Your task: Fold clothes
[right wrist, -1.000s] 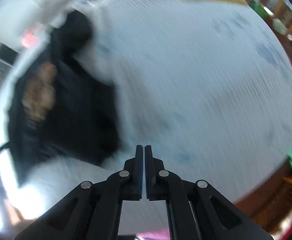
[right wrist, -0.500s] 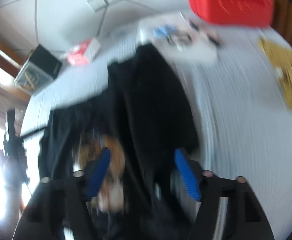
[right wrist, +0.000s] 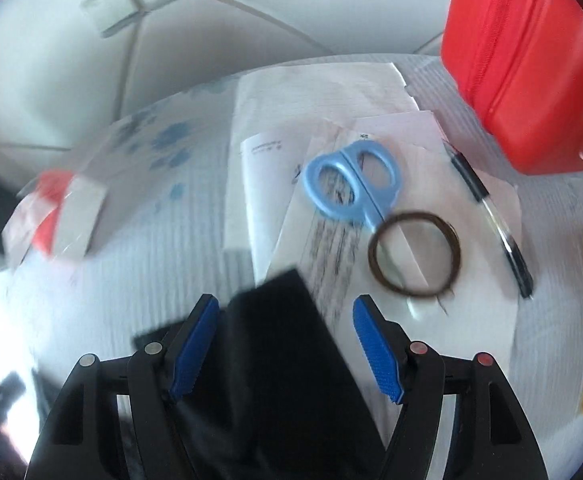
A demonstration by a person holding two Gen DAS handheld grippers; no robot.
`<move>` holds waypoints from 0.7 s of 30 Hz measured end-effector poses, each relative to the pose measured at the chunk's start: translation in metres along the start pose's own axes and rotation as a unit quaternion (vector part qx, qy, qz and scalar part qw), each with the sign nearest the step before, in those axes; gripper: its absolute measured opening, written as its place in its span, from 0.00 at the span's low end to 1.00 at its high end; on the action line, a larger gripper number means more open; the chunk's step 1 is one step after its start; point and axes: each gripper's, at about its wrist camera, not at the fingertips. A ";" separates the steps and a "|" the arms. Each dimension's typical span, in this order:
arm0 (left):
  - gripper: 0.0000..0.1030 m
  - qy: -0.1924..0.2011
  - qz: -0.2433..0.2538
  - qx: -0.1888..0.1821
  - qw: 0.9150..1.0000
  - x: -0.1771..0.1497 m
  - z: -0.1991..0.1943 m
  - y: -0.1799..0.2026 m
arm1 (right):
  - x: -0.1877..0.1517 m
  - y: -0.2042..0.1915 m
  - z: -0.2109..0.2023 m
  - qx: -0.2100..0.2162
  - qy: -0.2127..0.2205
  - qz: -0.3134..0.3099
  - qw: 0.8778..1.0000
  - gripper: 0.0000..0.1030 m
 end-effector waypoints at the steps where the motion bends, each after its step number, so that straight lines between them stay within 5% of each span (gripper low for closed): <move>1: 0.58 -0.001 0.007 0.005 1.000 0.000 0.003 0.003 | 0.003 0.001 0.006 0.001 -0.003 0.004 1.000 0.68; 2: 0.58 -0.003 0.015 0.011 1.000 0.000 0.006 0.006 | 0.004 0.000 0.012 -0.002 -0.009 0.001 1.000 0.67; 3: 0.58 -0.007 0.021 0.017 1.000 0.000 0.014 0.010 | 0.004 -0.001 0.018 -0.012 -0.015 -0.008 1.000 0.55; 4: 0.58 -0.010 0.025 0.020 0.999 0.002 0.024 0.011 | 0.003 -0.006 0.019 -0.040 -0.012 -0.032 0.999 0.25; 6: 0.58 -0.019 0.028 0.028 0.999 0.001 0.031 0.011 | -0.001 -0.011 0.010 -0.029 -0.008 -0.048 0.998 0.09; 10: 0.58 -0.012 0.029 0.026 0.999 -0.012 0.019 0.007 | -0.031 -0.021 -0.047 0.013 0.046 -0.121 0.991 0.09; 15: 0.58 0.008 0.026 0.029 0.999 -0.037 -0.013 -0.009 | -0.124 -0.020 -0.136 0.087 0.090 -0.229 0.965 0.09; 17: 0.58 0.014 0.025 0.029 0.999 -0.048 -0.025 -0.012 | -0.153 -0.021 -0.144 0.098 0.060 -0.245 0.963 0.10; 19: 0.58 0.014 0.026 0.030 0.999 -0.055 -0.032 -0.014 | -0.195 -0.014 -0.139 0.100 -0.016 -0.252 0.962 0.21; 21: 0.58 0.012 0.027 0.025 0.999 -0.049 -0.031 -0.013 | -0.204 -0.001 -0.136 0.094 -0.025 -0.217 0.971 0.26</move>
Point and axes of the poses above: each gripper's, at about its wrist camera, not at the fingertips, and z roughly the way its jaws point, y to its right, x to its top, and after that the axes turned 13 degrees about x, right-handed
